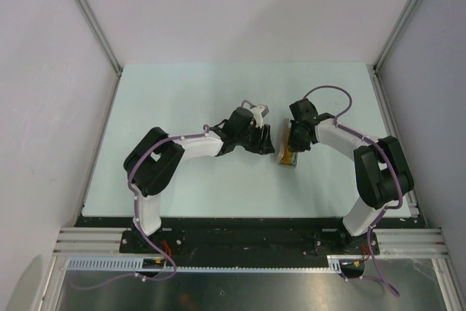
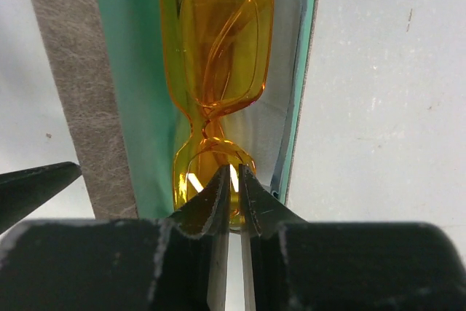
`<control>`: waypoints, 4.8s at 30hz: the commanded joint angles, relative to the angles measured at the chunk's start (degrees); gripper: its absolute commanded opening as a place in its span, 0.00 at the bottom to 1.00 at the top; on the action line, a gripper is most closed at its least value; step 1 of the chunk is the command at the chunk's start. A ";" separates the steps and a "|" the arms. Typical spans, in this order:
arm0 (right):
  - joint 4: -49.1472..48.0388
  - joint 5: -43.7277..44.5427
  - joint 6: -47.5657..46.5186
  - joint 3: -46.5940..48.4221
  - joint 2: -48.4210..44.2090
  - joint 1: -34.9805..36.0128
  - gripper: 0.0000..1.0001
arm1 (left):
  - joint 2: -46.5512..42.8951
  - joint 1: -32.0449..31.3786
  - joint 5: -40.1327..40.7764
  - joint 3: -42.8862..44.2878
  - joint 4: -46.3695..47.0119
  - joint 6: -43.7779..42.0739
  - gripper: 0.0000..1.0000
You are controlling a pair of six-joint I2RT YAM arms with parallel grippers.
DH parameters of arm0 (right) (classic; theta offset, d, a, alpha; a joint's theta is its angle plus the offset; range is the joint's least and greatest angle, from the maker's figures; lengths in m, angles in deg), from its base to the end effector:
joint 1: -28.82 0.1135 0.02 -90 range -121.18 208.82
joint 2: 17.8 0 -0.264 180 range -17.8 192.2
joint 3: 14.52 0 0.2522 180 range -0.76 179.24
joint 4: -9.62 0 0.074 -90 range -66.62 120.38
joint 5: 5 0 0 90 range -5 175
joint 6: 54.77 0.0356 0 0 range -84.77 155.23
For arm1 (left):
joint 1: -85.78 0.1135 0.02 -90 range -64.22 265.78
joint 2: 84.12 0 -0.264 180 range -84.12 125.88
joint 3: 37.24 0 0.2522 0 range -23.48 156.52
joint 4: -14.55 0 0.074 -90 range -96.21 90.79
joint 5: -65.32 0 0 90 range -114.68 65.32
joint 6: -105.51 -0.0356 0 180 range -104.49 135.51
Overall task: Organize the sunglasses
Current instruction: Adjust the sunglasses in the sunglasses case, then close the case with sunglasses at the center of the board.
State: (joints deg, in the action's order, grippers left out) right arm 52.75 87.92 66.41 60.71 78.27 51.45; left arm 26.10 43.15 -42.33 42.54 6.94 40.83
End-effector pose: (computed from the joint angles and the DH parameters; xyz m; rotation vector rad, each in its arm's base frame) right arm 0.3069 0.1260 0.1879 0.2176 2.6965 0.2215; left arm 0.2970 -0.2881 0.1669 0.5360 2.3255 -0.9543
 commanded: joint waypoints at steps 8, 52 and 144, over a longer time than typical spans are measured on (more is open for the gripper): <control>0.17 0.86 -1.21 -1.00 0.70 -0.48 0.12 | 1.41 -0.52 -2.30 3.24 2.46 1.22 0.54; -9.24 -3.27 0.11 -0.92 1.84 -1.10 0.52 | 0.62 -0.61 2.09 2.71 1.76 -0.27 0.54; -11.70 -8.89 2.22 -14.71 -4.67 -8.04 0.40 | 9.67 -2.98 -5.02 11.94 4.31 -0.62 0.59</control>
State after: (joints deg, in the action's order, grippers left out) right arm 42.08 84.62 66.76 46.31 71.61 40.78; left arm 33.40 40.86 -47.84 52.20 9.57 40.53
